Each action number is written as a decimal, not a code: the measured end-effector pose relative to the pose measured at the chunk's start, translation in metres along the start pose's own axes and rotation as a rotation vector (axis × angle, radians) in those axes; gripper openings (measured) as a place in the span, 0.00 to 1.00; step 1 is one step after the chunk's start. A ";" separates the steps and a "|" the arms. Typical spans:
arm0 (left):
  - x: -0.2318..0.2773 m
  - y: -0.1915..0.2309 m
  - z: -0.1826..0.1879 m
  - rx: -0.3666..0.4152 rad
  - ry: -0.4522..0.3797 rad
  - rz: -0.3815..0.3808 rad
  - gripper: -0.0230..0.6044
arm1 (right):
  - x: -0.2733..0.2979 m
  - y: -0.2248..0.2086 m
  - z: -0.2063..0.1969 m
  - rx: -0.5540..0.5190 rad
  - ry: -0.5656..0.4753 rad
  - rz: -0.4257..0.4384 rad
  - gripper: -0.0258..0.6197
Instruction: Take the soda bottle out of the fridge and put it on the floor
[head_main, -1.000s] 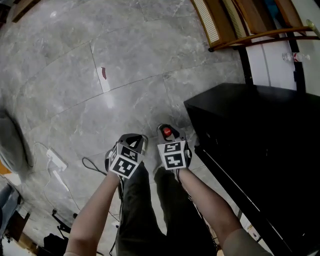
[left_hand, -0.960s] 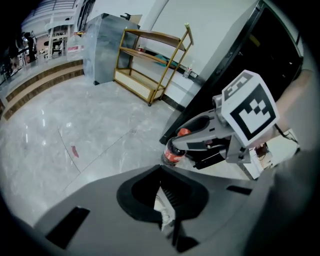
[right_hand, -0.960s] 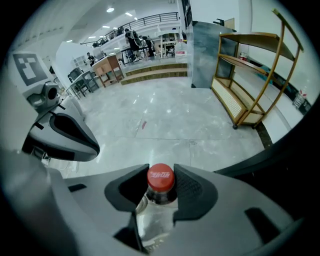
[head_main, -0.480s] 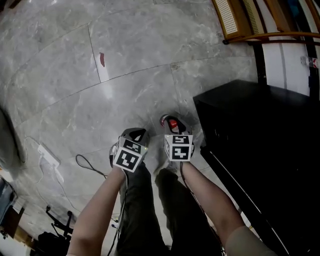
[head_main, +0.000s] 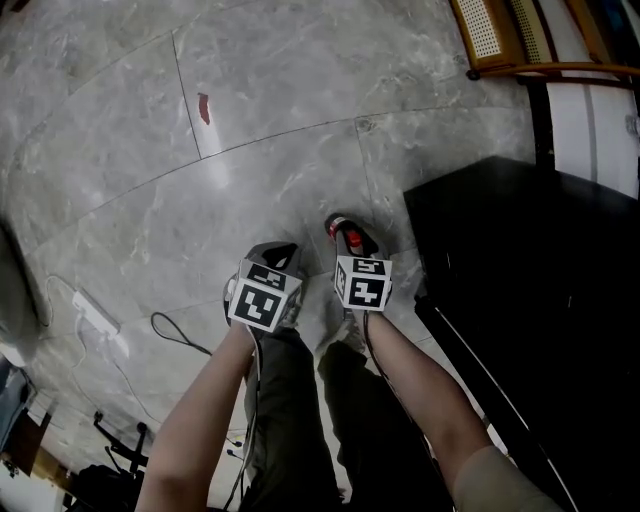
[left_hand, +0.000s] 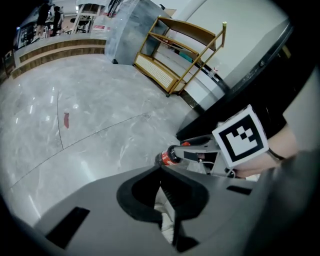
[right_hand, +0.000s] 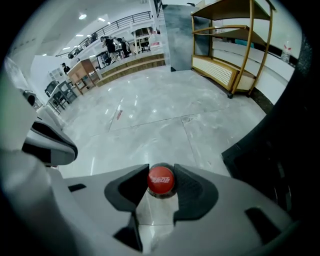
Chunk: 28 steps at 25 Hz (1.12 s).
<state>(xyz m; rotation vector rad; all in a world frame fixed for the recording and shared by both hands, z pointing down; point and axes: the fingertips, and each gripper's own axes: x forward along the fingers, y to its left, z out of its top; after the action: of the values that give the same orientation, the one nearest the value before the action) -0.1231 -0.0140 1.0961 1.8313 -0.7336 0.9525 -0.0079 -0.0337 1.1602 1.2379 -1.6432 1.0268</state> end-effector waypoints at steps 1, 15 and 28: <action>0.002 0.001 -0.002 0.005 0.005 0.001 0.05 | 0.004 -0.001 -0.002 0.003 0.006 -0.003 0.25; 0.011 0.001 -0.011 0.101 0.049 0.006 0.05 | 0.020 0.006 -0.007 -0.055 0.088 -0.009 0.25; -0.034 -0.016 0.035 0.127 -0.002 0.018 0.05 | -0.043 0.000 0.046 0.036 0.054 0.015 0.14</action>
<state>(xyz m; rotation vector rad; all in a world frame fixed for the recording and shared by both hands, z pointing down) -0.1172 -0.0365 1.0502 1.9388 -0.7057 1.0296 -0.0063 -0.0633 1.1042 1.2124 -1.6009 1.0946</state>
